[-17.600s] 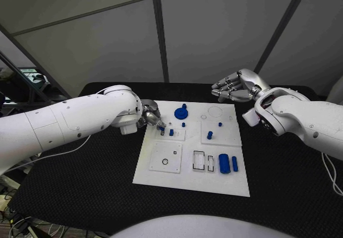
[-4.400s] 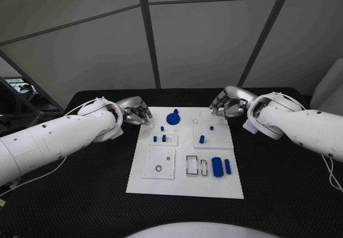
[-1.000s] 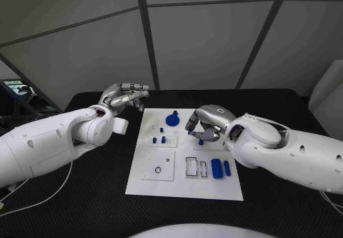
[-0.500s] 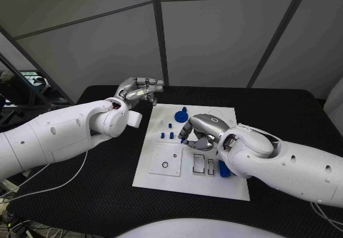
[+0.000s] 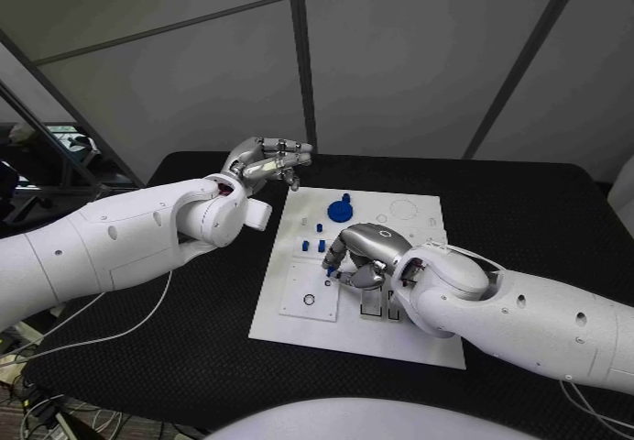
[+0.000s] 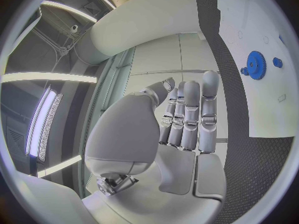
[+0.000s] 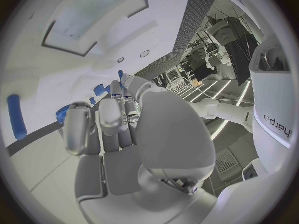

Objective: Assemble the parts on the task board

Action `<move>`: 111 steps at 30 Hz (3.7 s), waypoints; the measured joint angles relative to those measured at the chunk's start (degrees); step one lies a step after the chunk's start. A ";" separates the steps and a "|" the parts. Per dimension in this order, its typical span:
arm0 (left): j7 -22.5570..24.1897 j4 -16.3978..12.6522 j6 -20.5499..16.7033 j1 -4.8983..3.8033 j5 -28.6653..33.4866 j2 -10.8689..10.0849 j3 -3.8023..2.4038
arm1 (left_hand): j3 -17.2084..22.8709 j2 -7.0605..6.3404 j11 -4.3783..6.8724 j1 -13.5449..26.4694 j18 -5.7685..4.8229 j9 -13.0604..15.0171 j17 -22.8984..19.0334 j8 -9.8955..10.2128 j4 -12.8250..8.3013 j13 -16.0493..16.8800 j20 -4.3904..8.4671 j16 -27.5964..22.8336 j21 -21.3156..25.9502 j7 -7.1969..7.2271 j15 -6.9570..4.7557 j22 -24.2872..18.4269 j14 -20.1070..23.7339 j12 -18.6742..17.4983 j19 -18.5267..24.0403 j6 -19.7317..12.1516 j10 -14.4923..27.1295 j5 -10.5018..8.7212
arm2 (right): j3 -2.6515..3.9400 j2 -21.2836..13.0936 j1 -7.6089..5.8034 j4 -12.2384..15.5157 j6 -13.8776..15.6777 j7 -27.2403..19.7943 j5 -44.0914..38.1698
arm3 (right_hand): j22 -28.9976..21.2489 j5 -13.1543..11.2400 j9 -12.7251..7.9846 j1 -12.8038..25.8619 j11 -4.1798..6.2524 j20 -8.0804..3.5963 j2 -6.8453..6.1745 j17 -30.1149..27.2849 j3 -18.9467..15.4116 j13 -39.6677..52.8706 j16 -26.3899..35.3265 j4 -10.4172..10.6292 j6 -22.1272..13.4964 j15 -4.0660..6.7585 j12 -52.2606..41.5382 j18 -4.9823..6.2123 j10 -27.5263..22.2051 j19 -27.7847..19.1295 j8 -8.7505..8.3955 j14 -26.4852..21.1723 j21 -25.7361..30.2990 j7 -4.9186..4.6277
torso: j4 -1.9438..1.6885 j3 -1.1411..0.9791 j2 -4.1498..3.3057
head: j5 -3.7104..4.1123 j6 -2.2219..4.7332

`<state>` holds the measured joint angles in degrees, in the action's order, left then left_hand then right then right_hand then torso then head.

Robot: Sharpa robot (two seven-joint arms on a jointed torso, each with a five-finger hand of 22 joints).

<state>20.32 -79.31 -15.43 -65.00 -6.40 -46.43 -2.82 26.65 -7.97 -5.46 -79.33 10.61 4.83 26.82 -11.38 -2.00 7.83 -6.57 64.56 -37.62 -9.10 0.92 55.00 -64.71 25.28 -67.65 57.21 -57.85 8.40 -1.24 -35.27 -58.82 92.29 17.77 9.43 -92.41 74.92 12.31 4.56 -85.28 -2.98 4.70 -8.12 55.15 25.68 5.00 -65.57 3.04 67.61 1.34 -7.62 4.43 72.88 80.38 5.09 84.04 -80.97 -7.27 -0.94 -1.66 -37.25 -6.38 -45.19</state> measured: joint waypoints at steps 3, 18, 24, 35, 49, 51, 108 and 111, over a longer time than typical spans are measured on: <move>-0.02 0.05 0.05 0.00 0.00 0.07 0.01 | 0.00 0.00 0.00 0.00 0.00 0.00 -0.09 0.00 0.00 0.00 0.00 0.00 0.00 0.00 0.00 -0.11 0.00 0.00 0.00 0.00 0.00 0.00 | -0.08 0.29 0.08 -0.24 -0.44 -0.03 -0.23 | 0.00 0.00 -0.01 0.28 0.00 0.00 0.00 0.00 0.00 0.03 0.00 0.00 -0.01 0.00 0.00 0.00 0.00 0.00 -0.01 0.00 0.00 0.01 | 0.02 0.02 -0.02 | -0.14 -0.18; -0.06 0.16 0.22 0.00 0.02 0.14 0.03 | 0.00 0.00 -0.01 0.00 0.00 0.00 -0.09 0.00 0.00 0.00 0.00 0.00 0.00 0.00 0.00 -0.13 0.00 0.00 0.00 0.00 -0.01 0.00 | -0.31 0.97 0.21 -0.79 -2.34 -0.06 -1.38 | -0.01 -0.04 0.03 0.34 -0.01 0.00 0.06 0.00 0.00 0.02 -0.20 0.00 -0.03 0.00 0.00 0.00 -0.01 0.00 -0.23 0.00 0.00 0.02 | 0.03 0.03 -0.01 | -0.46 -0.75; -0.07 0.19 0.28 0.00 0.03 0.15 0.03 | 0.00 0.00 -0.01 0.00 -0.01 0.00 -0.08 0.00 0.00 0.00 0.00 0.00 0.00 0.00 0.00 -0.13 0.00 0.00 0.00 0.00 -0.01 0.00 | -0.34 1.10 0.22 -1.00 -3.05 0.03 -1.83 | -0.01 -0.04 0.02 0.34 -0.01 0.00 0.06 0.00 0.00 0.00 -0.20 0.00 -0.03 0.00 0.01 0.00 -0.01 0.00 -0.29 0.00 -0.22 0.02 | 0.03 0.03 0.01 | -0.49 -0.83; -0.12 0.17 0.43 0.00 0.03 0.16 0.03 | 0.00 0.00 -0.01 -0.01 0.00 0.00 -0.09 0.00 0.00 0.00 0.00 0.00 0.03 0.00 0.00 -0.12 0.00 0.00 0.00 0.00 -0.02 0.00 | -0.46 1.61 0.23 -1.60 -4.07 0.23 -2.43 | -0.01 -0.05 -0.01 0.34 -0.02 0.00 0.06 0.00 -0.01 0.04 -0.20 0.01 -0.04 0.00 0.01 0.00 -0.02 0.00 -0.34 0.00 -0.22 0.03 | 0.03 0.01 0.01 | -0.50 -1.01; -0.21 0.16 0.63 0.01 0.04 0.18 0.03 | 0.00 -0.01 -0.02 -0.01 0.00 0.00 -0.21 -0.22 0.00 0.00 0.00 0.00 0.44 0.00 0.00 -0.19 0.00 0.23 0.00 0.00 -0.03 0.00 | -1.77 2.22 -0.02 -1.68 -4.00 0.42 -3.73 | -0.10 -0.01 -0.12 2.10 -0.95 0.50 -0.34 -1.39 0.00 -0.21 -0.19 0.01 -1.25 -0.02 1.06 0.01 -2.17 -1.16 -1.01 -0.02 0.46 -0.92 | 0.05 0.02 0.01 | -0.57 -1.22; -0.24 0.17 0.66 0.01 0.04 0.18 0.03 | 0.00 -0.01 -0.02 -0.01 -0.01 0.00 -0.21 -0.21 0.00 0.00 0.00 0.00 0.44 0.00 0.00 -0.19 0.00 0.23 0.00 0.00 -0.03 0.00 | -1.81 2.20 -0.02 -1.67 -3.90 0.47 -3.89 | -1.07 -0.01 -0.51 2.75 -1.52 0.83 -0.99 -2.34 0.20 -0.42 0.39 0.20 -2.80 -0.77 1.73 0.01 -3.26 -2.22 -1.40 -0.07 1.19 -1.37 | 0.05 0.03 0.01 | -0.57 -1.23; -0.88 0.83 1.85 0.15 0.06 0.13 0.19 | 0.00 -0.01 0.09 -0.01 0.00 0.00 -0.35 -0.21 0.00 0.00 0.21 -0.32 0.44 0.00 0.00 -0.37 0.00 0.23 0.21 0.00 0.09 0.00 | 2.73 -12.08 -3.06 4.65 -8.40 8.92 -1.07 | -15.04 -2.48 -0.64 3.71 -3.17 2.56 -1.67 -17.40 -10.73 -0.82 9.00 3.13 -12.19 -2.46 -5.51 1.82 -17.72 -12.00 -1.12 -3.29 11.99 -0.53 | -0.02 0.03 -0.05 | 1.73 0.92; -0.89 0.84 1.88 0.16 0.06 0.13 0.19 | 0.00 -0.01 0.09 -0.01 -0.01 0.00 -0.35 -0.21 0.00 0.00 0.21 -0.32 0.44 0.00 0.00 -0.36 0.00 0.23 0.21 0.00 0.08 0.00 | 2.73 -11.76 -3.06 4.35 -9.18 9.29 -1.12 | -14.58 -2.48 -0.55 3.00 -2.72 2.21 -0.97 -17.37 -10.73 -0.81 9.00 3.13 -11.60 -2.32 -6.84 1.82 -17.27 -11.65 -1.12 -3.16 11.99 -1.06 | -0.02 0.03 -0.05 | 1.76 0.88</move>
<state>19.42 -78.47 -13.56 -64.83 -6.34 -46.30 -2.63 26.65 -7.98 -5.37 -79.33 10.60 4.83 26.47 -11.60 -1.99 7.82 -6.36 64.25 -37.18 -9.10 0.92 54.64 -64.71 25.51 -67.44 57.21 -57.77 8.40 1.49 -47.03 -61.88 96.63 8.59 18.72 -93.53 60.34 9.83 4.01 -82.28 -5.69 6.91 -9.09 37.79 14.96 4.19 -56.57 6.17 56.01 -0.98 -14.46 6.25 55.60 68.73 3.97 80.89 -68.98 -8.33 -0.96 -1.63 -37.31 -4.62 -44.31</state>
